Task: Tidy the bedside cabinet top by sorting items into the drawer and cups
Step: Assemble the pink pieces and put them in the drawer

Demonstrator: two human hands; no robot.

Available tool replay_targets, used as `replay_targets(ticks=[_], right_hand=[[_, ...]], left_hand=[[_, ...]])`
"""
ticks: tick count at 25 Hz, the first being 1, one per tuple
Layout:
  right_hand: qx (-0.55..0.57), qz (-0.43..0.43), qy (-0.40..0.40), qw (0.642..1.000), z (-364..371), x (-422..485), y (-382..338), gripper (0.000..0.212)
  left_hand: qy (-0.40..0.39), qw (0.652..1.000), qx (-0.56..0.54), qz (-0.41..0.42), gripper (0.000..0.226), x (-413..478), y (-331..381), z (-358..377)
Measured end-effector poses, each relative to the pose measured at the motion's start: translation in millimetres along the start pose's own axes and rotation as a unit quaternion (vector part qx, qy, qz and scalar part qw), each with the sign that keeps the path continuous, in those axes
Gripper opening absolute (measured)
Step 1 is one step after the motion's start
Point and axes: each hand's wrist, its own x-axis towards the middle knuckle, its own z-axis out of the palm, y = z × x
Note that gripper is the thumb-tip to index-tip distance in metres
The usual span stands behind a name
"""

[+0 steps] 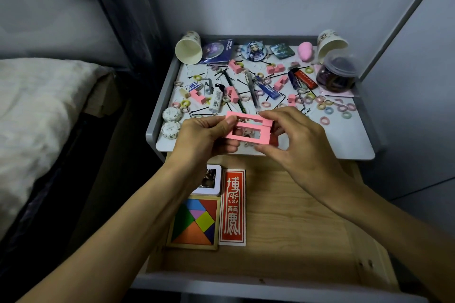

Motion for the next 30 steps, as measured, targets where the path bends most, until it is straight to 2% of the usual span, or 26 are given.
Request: replay_targets(ticks=[11, 14, 16, 18, 19, 20, 22, 23, 24, 26, 30], right_hand=[[-0.030, -0.006, 0.005, 1.000, 7.6, -1.8, -8.0, 0.056], [-0.031, 0.006, -0.010, 0.999, 12.4, -7.2, -14.9, 0.054], [0.005, 0.043, -0.039, 0.998, 19.4, -18.5, -19.8, 0.056], [0.033, 0.079, -0.082, 0.993, 30.6, -35.6, -21.2, 0.055], [0.039, 0.090, -0.105, 0.990, 38.5, -45.2, -20.5, 0.055], [0.044, 0.101, -0.132, 0.985, 48.1, -55.2, -18.1, 0.054], [0.043, 0.107, -0.206, 0.972, 68.1, -73.2, -13.9, 0.053], [0.039, 0.097, -0.242, 0.965, 79.8, -81.0, -13.4, 0.051], [0.038, 0.087, -0.275, 0.957, 90.5, -87.2, -13.5, 0.048], [0.041, 0.068, -0.330, 0.941, 109.8, -96.1, -18.2, 0.045], [0.039, 0.013, -0.363, 0.931, 139.6, -100.9, -24.6, 0.042]], left_hand=[[-0.001, 1.000, 0.023, 0.005, 0.019, -3.7, -2.0, -11.3], [-0.034, 0.996, 0.084, -0.011, 0.019, -6.7, -1.7, -24.5], [-0.068, 0.987, 0.141, -0.033, 0.021, -13.3, -2.3, -37.6], [-0.063, 0.970, 0.232, -0.048, 0.026, -19.2, -8.0, -51.6], [-0.028, 0.945, 0.323, -0.039, 0.028, -19.7, -13.6, -60.4], [0.020, 0.897, 0.441, -0.023, 0.031, -17.5, -20.5, -70.0], [0.111, 0.750, 0.652, -0.001, 0.039, -15.1, -32.3, -85.3], [0.131, 0.693, 0.709, -0.007, 0.040, -14.6, -37.6, -91.3], [0.132, 0.659, 0.740, -0.014, 0.038, -13.8, -42.5, -94.0], [0.098, 0.628, 0.771, -0.023, 0.031, -11.2, -51.6, -95.0], [0.051, 0.621, 0.781, -0.039, 0.024, -6.6, -60.1, -91.0]])
